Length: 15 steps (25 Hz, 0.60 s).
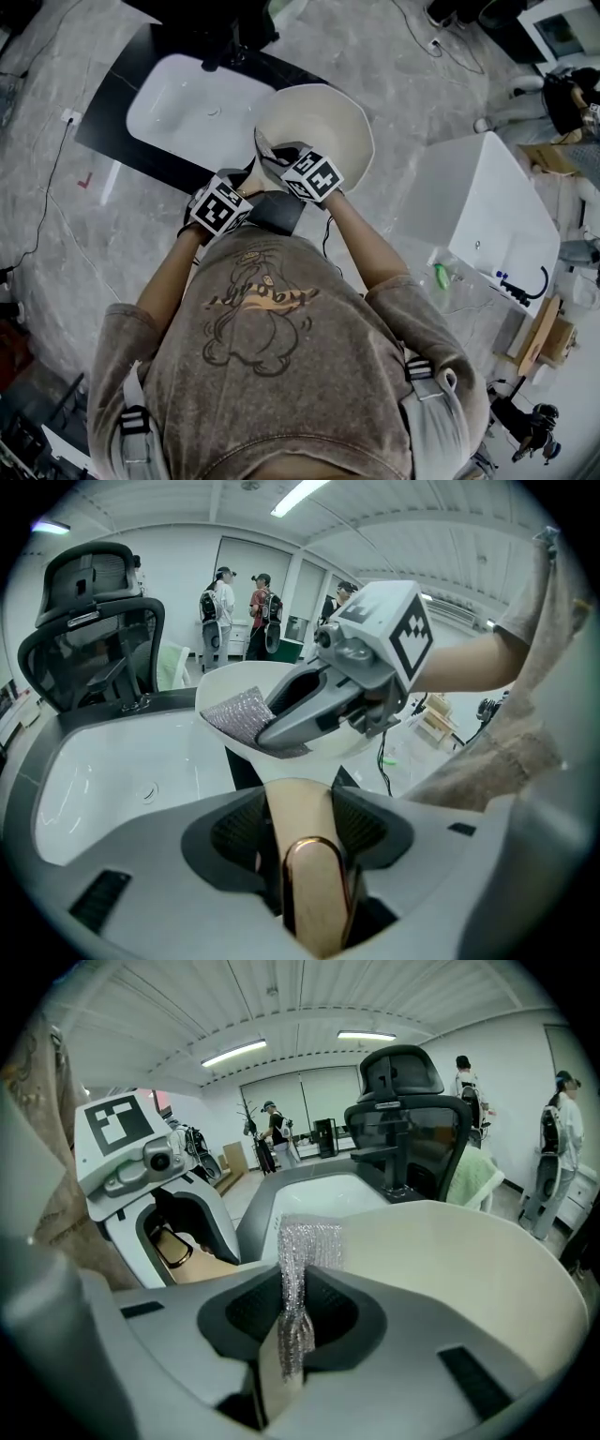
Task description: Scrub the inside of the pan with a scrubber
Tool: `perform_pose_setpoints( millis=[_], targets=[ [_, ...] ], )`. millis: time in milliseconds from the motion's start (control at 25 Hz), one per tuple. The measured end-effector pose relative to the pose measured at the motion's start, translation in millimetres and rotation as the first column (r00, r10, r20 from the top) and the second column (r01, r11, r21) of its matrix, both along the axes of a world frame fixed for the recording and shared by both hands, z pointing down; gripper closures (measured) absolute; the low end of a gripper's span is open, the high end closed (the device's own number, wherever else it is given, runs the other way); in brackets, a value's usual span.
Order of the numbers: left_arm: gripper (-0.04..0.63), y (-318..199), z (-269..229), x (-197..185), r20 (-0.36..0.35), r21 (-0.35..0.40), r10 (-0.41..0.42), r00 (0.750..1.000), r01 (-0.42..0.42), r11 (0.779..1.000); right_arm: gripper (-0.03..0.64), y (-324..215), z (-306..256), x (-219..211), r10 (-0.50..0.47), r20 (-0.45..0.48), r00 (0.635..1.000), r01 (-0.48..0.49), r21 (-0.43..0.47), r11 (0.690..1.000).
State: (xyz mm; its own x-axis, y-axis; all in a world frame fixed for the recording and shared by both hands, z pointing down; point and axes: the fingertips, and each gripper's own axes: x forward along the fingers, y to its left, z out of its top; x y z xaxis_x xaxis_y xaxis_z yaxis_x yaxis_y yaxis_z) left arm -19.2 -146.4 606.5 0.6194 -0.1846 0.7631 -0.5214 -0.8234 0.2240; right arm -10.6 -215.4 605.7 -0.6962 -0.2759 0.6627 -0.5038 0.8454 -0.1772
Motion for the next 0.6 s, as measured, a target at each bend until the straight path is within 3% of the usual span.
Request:
perform_pose_setpoints(
  millis=[240, 600],
  targets=[
    [0.357, 0.6, -0.7, -0.1, -0.008, -0.009, 0.010, 1.000, -0.011, 1.000, 0.538, -16.0, 8.5, -9.7, -0.013, -0.030, 0.999, 0.013, 0.021, 1.000],
    [0.357, 0.5, 0.7, 0.9, -0.018, -0.027, 0.028, 0.999, -0.029, 0.999, 0.535, -61.6, 21.6, -6.7, 0.087, -0.076, 0.993, -0.081, 0.077, 0.994]
  ],
)
